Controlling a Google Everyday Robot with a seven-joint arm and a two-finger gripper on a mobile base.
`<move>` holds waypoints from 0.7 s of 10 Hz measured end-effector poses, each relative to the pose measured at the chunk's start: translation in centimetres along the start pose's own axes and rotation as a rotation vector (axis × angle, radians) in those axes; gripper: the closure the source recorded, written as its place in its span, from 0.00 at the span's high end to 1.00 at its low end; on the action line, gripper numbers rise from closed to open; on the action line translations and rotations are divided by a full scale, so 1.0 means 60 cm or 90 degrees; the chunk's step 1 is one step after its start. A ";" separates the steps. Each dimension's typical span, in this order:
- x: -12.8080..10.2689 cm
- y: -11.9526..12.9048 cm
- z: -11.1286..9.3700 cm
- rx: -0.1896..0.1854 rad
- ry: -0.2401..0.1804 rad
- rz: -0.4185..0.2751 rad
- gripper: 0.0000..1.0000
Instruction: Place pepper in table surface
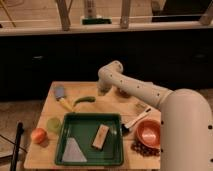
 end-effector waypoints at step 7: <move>-0.047 0.001 0.025 -0.031 -0.014 -0.027 0.80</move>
